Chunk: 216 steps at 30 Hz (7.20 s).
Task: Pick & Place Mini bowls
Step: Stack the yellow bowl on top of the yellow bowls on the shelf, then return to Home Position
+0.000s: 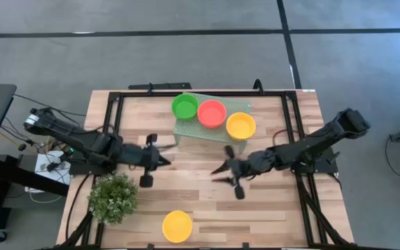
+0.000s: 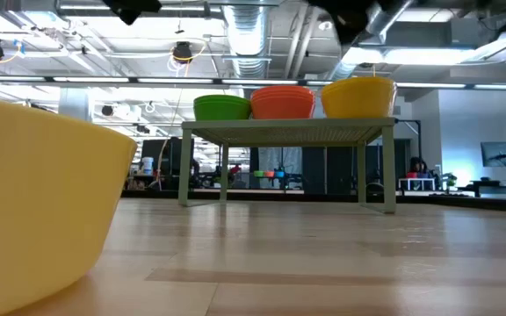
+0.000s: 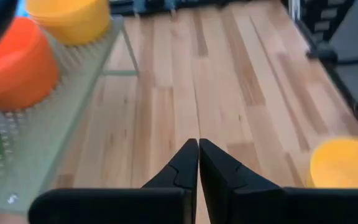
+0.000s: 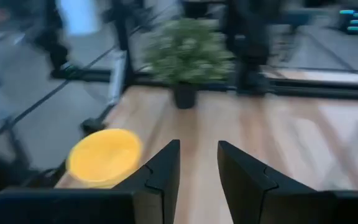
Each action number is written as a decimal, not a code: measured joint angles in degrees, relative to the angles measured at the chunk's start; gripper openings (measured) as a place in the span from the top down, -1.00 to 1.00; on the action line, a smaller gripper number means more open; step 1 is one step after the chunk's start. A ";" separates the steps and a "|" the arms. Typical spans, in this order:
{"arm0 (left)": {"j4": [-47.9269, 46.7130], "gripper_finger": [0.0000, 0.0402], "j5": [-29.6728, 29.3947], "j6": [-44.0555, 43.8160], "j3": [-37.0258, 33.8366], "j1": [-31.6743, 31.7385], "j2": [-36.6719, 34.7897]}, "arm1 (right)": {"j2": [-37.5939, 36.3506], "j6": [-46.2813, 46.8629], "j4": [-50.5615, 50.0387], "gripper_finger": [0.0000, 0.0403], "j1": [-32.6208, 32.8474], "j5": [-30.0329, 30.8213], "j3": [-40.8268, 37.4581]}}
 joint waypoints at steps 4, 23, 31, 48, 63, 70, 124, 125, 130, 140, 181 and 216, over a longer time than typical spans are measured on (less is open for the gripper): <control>0.25 0.86 -5.48 -0.08 -2.86 -6.39 0.73 | 9.40 -6.13 -5.96 0.49 2.62 -4.63 12.23; 12.44 0.63 -12.40 -7.70 -14.98 -12.16 0.81 | 44.03 -1.70 -30.78 0.40 7.19 -19.13 49.96; 13.66 0.63 -12.37 -9.31 -15.49 -12.18 0.81 | 50.16 -1.70 -33.72 0.22 7.77 -19.45 54.24; 14.80 0.63 -12.35 -9.29 -15.49 -12.16 0.81 | 51.82 -6.60 -38.94 0.51 5.78 -14.98 54.27; 15.43 0.63 -12.35 -9.12 -15.47 -12.18 0.81 | 46.12 -10.29 -50.73 0.97 3.92 -14.51 54.11; 15.67 0.63 -12.34 -9.11 -15.47 -12.17 0.81 | 33.94 -8.93 -65.51 0.99 4.26 -5.69 54.14; 19.07 0.63 -12.33 -7.41 -15.45 -12.18 0.81 | -4.44 2.32 -81.78 0.66 -19.79 4.81 33.20; 19.08 0.63 -12.33 -7.41 -15.45 -12.16 0.81 | -4.44 2.31 -81.76 0.63 -19.76 4.80 33.20; 19.23 0.63 -12.34 -7.39 -15.45 -12.18 0.80 | -4.93 3.38 -81.87 0.58 -19.48 4.69 33.27; 20.33 0.63 -29.67 -3.70 -15.43 -11.96 -5.74 | -11.80 0.77 -81.32 0.58 -16.64 4.55 34.85; 25.87 0.85 -2.87 11.70 -43.56 -9.40 -60.65 | -77.74 -11.38 -28.60 0.58 -17.06 -7.64 -34.12; 34.02 0.94 -0.53 7.19 -51.24 5.04 -60.52 | -77.76 -4.79 -18.62 0.58 -17.04 -7.68 -42.57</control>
